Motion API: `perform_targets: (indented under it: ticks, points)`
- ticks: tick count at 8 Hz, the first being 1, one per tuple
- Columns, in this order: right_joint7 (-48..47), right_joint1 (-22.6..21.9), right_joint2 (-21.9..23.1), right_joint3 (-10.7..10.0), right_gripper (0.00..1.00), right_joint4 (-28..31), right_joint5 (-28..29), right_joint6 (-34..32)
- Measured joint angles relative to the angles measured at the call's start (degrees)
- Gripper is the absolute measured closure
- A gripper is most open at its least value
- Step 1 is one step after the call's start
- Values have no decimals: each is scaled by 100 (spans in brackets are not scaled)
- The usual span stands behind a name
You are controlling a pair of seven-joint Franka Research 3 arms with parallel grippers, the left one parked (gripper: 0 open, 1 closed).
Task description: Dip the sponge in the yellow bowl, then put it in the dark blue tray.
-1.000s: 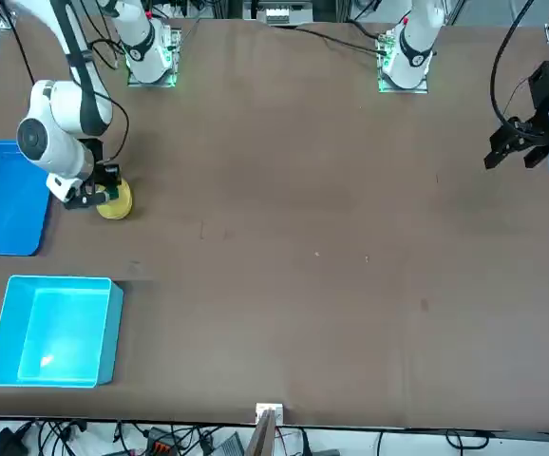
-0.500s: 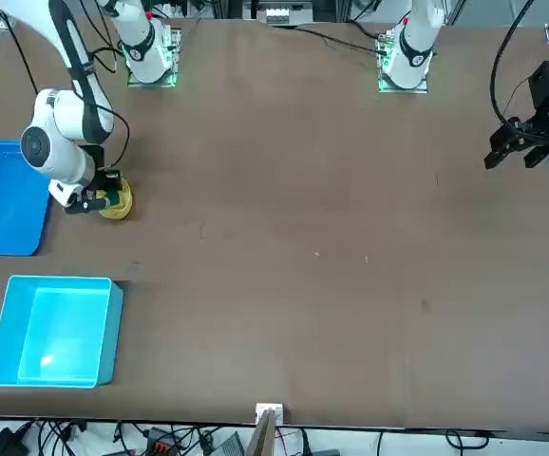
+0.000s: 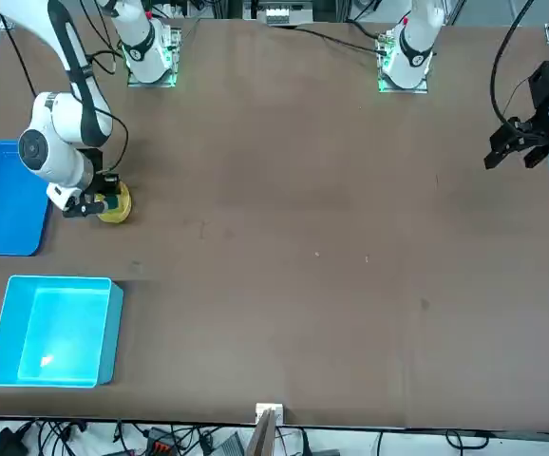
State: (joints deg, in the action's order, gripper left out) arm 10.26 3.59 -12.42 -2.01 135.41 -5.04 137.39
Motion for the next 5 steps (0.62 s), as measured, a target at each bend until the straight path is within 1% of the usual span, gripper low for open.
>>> perform_targets:
  ticks: [3, 5]
  points:
    - [0, 0, -10, 6, 71, -35, 0, -34]
    - [0, 0, -2, 16, 71, -68, 0, -168]
